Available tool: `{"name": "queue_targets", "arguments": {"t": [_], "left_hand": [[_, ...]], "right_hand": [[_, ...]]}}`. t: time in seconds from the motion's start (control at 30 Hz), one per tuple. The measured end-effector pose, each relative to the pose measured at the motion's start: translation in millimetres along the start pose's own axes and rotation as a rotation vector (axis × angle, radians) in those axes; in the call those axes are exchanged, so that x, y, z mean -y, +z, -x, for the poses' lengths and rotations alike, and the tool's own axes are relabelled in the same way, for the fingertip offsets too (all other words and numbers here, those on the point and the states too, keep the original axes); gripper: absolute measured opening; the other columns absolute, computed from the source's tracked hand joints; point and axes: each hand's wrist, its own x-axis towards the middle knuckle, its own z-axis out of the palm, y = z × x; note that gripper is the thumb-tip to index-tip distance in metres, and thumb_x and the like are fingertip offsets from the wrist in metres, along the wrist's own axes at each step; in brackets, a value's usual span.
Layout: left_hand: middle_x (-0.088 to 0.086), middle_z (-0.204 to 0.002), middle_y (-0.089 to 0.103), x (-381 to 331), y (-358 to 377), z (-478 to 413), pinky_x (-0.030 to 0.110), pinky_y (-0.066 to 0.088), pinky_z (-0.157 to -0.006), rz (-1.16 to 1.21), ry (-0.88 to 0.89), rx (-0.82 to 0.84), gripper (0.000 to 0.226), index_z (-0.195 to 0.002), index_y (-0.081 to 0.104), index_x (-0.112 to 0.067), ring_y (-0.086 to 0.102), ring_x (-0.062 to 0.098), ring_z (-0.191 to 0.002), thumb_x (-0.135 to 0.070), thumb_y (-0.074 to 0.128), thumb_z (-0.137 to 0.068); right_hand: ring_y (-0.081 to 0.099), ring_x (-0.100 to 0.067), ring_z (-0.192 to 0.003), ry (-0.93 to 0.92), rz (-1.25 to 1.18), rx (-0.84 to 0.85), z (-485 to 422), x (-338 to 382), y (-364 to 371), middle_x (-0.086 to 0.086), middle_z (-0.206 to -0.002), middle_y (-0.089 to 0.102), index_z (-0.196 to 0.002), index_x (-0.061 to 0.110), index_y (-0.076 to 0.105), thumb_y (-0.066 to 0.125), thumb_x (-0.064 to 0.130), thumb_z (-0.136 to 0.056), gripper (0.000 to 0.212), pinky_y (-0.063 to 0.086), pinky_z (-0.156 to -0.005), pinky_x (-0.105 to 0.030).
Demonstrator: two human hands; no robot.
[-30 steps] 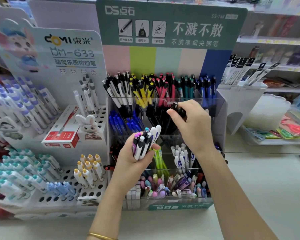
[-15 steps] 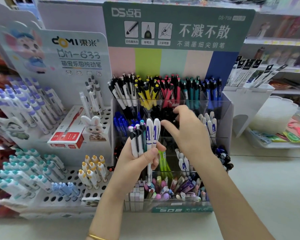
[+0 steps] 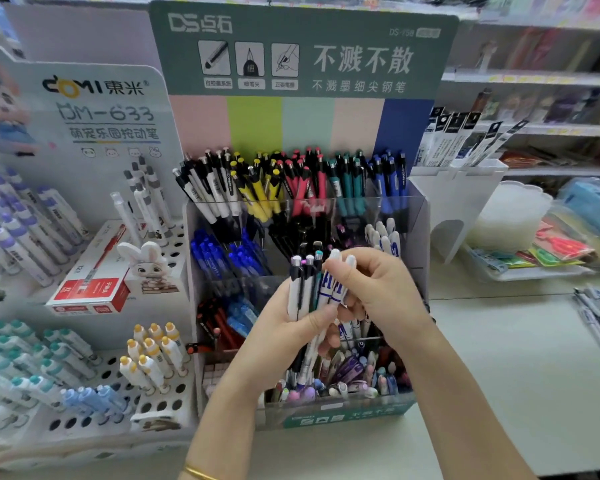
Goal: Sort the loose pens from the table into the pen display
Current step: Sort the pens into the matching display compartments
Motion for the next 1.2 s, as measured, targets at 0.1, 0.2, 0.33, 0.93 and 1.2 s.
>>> {"name": "queue_targets", "arguments": {"t": [0.1, 0.2, 0.33, 0.93, 1.2], "left_hand": [[0.007, -0.087, 0.072, 0.3, 6.8, -5.7, 0.031, 0.051, -0.056, -0.015, -0.045, 0.027, 0.030, -0.114, 0.050, -0.002, 0.064, 0.022, -0.067, -0.016, 0.060, -0.090], [0.005, -0.081, 0.072, 3.6, 5.1, -7.1, 0.029, 0.048, -0.051, -0.036, -0.097, -0.008, 0.023, -0.110, 0.047, -0.002, 0.063, 0.021, -0.062, -0.010, 0.058, -0.092], [0.006, -0.082, 0.072, 13.5, -2.1, -8.8, 0.026, 0.043, -0.052, -0.165, -0.121, -0.112, 0.021, -0.110, 0.049, -0.011, 0.051, 0.016, -0.054, -0.008, 0.060, -0.092], [0.006, -0.082, 0.061, 21.9, 1.9, -1.8, 0.023, 0.041, -0.053, 0.284, -0.011, 0.105, 0.026, -0.113, 0.048, -0.005, 0.047, 0.012, -0.054, -0.007, 0.053, -0.088], [0.009, -0.082, 0.060, 22.7, 1.1, -3.3, 0.019, 0.040, -0.048, 0.420, -0.012, 0.245, 0.029, -0.109, 0.047, 0.000, 0.045, 0.009, -0.051, -0.002, 0.051, -0.080]], "right_hand": [[0.045, -0.014, -0.038, -0.028, 0.000, -0.185, 2.1, -2.5, -17.7, -0.008, -0.051, 0.052, -0.079, -0.001, 0.063, 0.061, 0.020, -0.092, 0.025, 0.037, -0.038, -0.021], [0.041, -0.012, -0.040, -0.085, -0.040, -0.430, 2.9, -0.8, -40.1, -0.002, -0.050, 0.048, -0.078, 0.005, 0.065, 0.060, 0.019, -0.093, 0.021, 0.037, -0.039, -0.020], [0.042, -0.012, -0.042, -0.197, 0.066, -0.622, 8.2, -3.8, -55.3, 0.007, -0.049, 0.046, -0.074, 0.019, 0.061, 0.060, 0.021, -0.094, 0.021, 0.039, -0.043, -0.024], [0.058, -0.024, -0.092, 0.004, 1.082, -0.091, 21.8, -63.9, -17.1, -0.004, -0.104, 0.057, -0.103, 0.012, 0.056, 0.049, 0.027, -0.097, 0.017, 0.029, -0.063, -0.027], [0.060, -0.008, -0.073, -0.137, 0.537, -0.214, 28.7, -13.8, -17.7, 0.011, -0.083, 0.063, -0.099, 0.019, 0.065, 0.058, 0.016, -0.093, 0.009, 0.050, -0.065, -0.024]]}}
